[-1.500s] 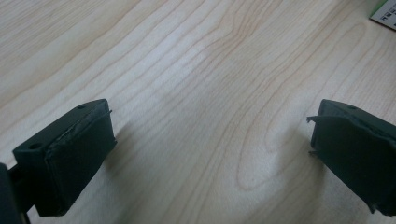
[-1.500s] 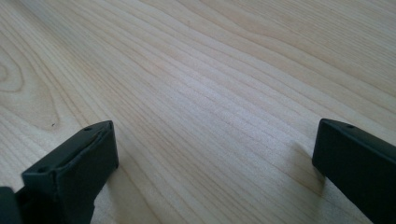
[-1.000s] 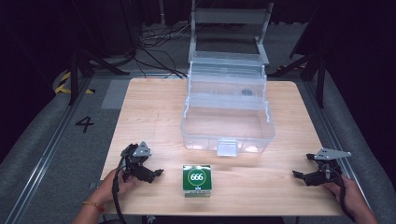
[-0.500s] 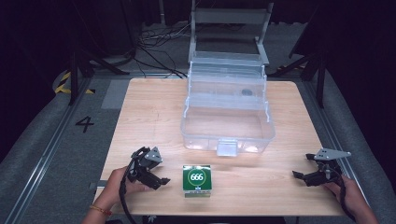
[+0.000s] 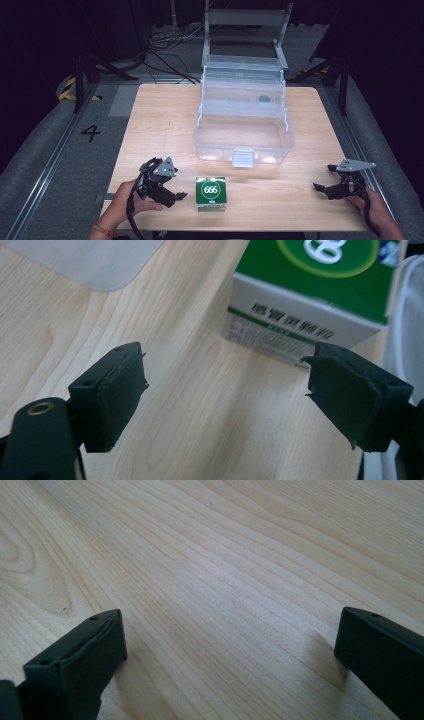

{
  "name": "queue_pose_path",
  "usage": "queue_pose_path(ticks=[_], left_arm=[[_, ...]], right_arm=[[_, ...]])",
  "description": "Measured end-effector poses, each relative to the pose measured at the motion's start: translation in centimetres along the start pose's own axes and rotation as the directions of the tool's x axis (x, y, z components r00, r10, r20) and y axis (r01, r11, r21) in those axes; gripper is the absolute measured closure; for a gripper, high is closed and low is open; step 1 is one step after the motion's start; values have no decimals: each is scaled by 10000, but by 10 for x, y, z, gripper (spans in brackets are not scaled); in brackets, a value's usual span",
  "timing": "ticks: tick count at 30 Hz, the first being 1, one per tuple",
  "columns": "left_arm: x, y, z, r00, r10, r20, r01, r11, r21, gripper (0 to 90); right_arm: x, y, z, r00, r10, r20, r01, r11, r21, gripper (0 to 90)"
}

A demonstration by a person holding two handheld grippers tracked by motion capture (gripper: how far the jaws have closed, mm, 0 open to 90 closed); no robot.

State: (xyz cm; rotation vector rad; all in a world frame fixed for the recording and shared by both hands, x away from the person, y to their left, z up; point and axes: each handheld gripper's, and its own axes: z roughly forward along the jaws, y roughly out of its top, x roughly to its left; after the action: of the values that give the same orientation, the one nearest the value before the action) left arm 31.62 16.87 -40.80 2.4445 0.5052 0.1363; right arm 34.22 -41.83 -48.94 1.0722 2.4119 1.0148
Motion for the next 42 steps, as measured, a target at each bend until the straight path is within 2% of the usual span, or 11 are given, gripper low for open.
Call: queue_pose_path(ticks=[4,6,11,13,18,19,23,28,35,39,42], left_arm=[[-7,9,1,9987,401,315,-403,9992,65,160],[-10,12,2,9982,499,338,-503,9987,115,159],[-21,27,8,9933,1014,559,-1036,9939,381,157],[-22,30,10,9929,1032,590,-1052,9940,310,155],[-23,39,18,9894,1239,753,-1278,9906,492,144],[-23,41,20,9872,1375,808,-1420,9885,519,138],[-23,46,27,9849,1409,1003,-1475,9872,611,125],[-25,54,36,9806,1625,1095,-1726,9809,894,102],[-26,66,50,9713,1891,1442,-2077,9699,1268,78],[-26,74,60,9640,2065,1673,-2336,9586,1628,74],[-27,78,67,9572,2142,1946,-2511,9490,1906,117]], right_arm=[[0,0,0,10000,-1,0,1,10000,-1,6],[0,0,0,10000,-3,0,3,10000,0,6],[0,0,0,10000,-5,14,5,10000,-9,6],[0,0,0,10000,-9,16,9,10000,-9,6],[0,0,0,10000,-1,0,1,10000,-2,6],[0,0,0,10000,-8,15,8,10000,-6,6],[0,0,0,10000,-1,7,1,10000,-14,6],[0,0,0,10000,-12,7,12,10000,1,6],[0,0,0,10000,-3,-1,3,10000,-2,6],[0,0,0,10000,2,6,-2,10000,-13,6],[0,0,0,10000,-5,-2,5,10000,-1,6]])
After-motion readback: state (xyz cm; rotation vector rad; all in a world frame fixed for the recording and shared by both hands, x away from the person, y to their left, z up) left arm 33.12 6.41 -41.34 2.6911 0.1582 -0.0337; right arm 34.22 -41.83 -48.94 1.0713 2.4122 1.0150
